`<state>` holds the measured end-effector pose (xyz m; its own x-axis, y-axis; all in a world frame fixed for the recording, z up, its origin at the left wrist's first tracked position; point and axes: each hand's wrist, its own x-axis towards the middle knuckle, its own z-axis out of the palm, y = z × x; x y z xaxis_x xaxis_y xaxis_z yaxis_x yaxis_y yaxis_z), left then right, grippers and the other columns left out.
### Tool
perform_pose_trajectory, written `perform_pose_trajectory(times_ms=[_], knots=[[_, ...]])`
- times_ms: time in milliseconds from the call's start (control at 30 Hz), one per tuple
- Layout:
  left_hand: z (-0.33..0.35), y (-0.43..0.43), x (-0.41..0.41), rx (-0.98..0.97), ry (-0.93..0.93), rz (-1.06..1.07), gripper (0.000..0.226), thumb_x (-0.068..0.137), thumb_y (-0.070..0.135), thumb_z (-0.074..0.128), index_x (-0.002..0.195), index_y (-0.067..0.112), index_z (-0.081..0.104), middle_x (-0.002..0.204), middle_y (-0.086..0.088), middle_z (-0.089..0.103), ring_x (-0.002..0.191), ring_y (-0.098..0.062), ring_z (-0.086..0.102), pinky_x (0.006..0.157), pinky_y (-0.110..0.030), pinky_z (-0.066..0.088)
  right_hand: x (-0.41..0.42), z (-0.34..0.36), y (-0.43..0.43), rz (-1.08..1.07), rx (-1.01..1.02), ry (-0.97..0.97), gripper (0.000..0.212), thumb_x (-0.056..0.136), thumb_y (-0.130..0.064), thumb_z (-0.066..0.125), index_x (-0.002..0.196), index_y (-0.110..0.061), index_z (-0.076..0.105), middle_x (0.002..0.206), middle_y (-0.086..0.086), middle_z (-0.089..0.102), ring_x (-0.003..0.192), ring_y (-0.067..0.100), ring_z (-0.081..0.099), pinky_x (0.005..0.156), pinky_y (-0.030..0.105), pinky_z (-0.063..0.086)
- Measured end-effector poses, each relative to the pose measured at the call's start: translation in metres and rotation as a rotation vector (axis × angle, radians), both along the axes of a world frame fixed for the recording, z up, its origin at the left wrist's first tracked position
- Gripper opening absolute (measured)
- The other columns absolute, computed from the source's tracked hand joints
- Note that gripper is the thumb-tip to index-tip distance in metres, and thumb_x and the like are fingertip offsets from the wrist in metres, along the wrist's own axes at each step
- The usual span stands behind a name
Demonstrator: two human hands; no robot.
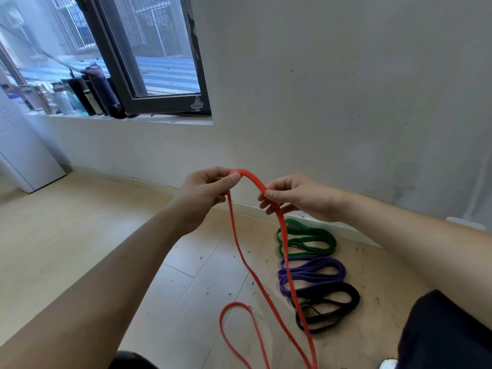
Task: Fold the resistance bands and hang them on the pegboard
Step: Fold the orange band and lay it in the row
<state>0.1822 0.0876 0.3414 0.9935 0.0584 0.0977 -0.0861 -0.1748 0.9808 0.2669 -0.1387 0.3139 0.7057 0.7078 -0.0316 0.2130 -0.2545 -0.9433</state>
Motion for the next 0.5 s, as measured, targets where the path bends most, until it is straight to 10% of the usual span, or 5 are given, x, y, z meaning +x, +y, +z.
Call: perform_pose_trajectory(times_ms=[200, 500], knots=[[0.003, -0.010, 0.000, -0.265, -0.011, -0.066, 0.024, 0.090, 0.024, 0.065, 0.106, 0.007, 0.070, 0.092, -0.008, 0.065, 0.094, -0.022, 0.067, 0.082, -0.030, 0.059, -0.007, -0.004, 0.014, 0.107, 0.115, 0.233, 0.031, 0.101, -0.027, 0.058, 0.132, -0.020, 0.064, 0.126, 0.012, 0.069, 0.109, 0.031, 0.071, 0.092, 0.041, 0.059], [0.011, 0.004, 0.004, -0.667, -0.092, 0.087, 0.018, 0.099, 0.025, 0.058, 0.100, 0.010, 0.067, 0.091, -0.004, 0.069, 0.092, -0.019, 0.072, 0.085, -0.032, 0.060, -0.007, -0.006, 0.016, 0.177, -0.039, 0.057, 0.010, 0.091, -0.012, 0.072, 0.101, -0.014, 0.073, 0.089, 0.001, 0.068, 0.082, 0.013, 0.064, 0.076, 0.031, 0.051]])
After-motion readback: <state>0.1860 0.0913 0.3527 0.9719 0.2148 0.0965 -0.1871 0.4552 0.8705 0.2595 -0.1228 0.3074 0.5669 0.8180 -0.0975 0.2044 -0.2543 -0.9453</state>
